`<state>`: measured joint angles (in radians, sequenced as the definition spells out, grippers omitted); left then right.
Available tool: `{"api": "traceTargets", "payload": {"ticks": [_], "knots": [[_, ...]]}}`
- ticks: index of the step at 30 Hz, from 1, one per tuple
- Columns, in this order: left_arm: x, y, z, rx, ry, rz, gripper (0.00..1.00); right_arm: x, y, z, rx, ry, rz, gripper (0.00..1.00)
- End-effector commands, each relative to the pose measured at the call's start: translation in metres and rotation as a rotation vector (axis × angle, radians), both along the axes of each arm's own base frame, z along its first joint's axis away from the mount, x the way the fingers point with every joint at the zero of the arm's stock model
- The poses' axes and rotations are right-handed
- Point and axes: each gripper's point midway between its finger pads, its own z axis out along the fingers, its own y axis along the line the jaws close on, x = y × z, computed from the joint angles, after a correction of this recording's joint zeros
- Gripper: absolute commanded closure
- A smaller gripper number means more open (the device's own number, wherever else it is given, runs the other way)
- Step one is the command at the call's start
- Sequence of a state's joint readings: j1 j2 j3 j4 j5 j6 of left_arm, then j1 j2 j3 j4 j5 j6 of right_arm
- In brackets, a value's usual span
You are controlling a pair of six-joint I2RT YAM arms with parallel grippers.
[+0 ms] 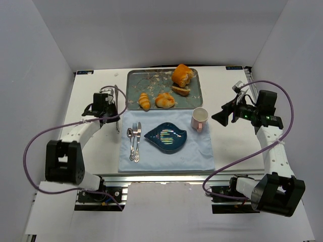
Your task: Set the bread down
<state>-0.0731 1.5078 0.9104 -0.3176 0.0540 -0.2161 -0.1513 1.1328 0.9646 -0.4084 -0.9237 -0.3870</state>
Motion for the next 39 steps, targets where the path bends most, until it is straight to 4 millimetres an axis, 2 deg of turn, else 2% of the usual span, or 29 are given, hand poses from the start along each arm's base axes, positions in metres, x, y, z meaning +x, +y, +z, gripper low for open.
{"api": "traceTargets", "payload": {"ticks": [1,4,6,9,13,15,20,27,36,39], "knots": [[0.005,-0.049,0.071,-0.178,-0.166,-0.039,0.97,-0.005,0.003,0.010,0.000,-0.067,0.025,0.12],[-0.005,-0.086,0.086,-0.341,-0.154,-0.064,0.92,-0.008,0.003,0.009,0.000,-0.072,0.030,0.12],[-0.012,-0.105,0.087,-0.433,-0.110,-0.063,0.88,-0.009,0.004,0.009,0.002,-0.074,0.034,0.12],[-0.022,-0.122,0.094,-0.505,-0.078,-0.063,0.77,-0.011,0.006,0.009,0.008,-0.075,0.044,0.12],[-0.027,-0.129,0.108,-0.530,-0.064,-0.067,0.63,-0.014,0.007,0.009,0.016,-0.082,0.051,0.12],[-0.029,-0.133,0.109,-0.540,-0.044,-0.071,0.60,-0.016,0.009,0.008,0.025,-0.078,0.059,0.12],[-0.037,-0.144,0.107,-0.569,0.005,-0.087,0.58,-0.019,0.011,0.009,0.035,-0.084,0.067,0.12],[-0.036,-0.164,0.107,-0.615,0.008,-0.110,0.58,-0.024,0.012,0.007,0.036,-0.085,0.069,0.12],[-0.028,-0.163,0.099,-0.570,0.048,-0.048,0.51,-0.027,0.013,0.007,0.031,-0.100,0.076,0.12],[-0.024,-0.163,0.102,-0.575,0.044,-0.039,0.51,-0.028,0.013,0.006,0.034,-0.096,0.078,0.12]]}}
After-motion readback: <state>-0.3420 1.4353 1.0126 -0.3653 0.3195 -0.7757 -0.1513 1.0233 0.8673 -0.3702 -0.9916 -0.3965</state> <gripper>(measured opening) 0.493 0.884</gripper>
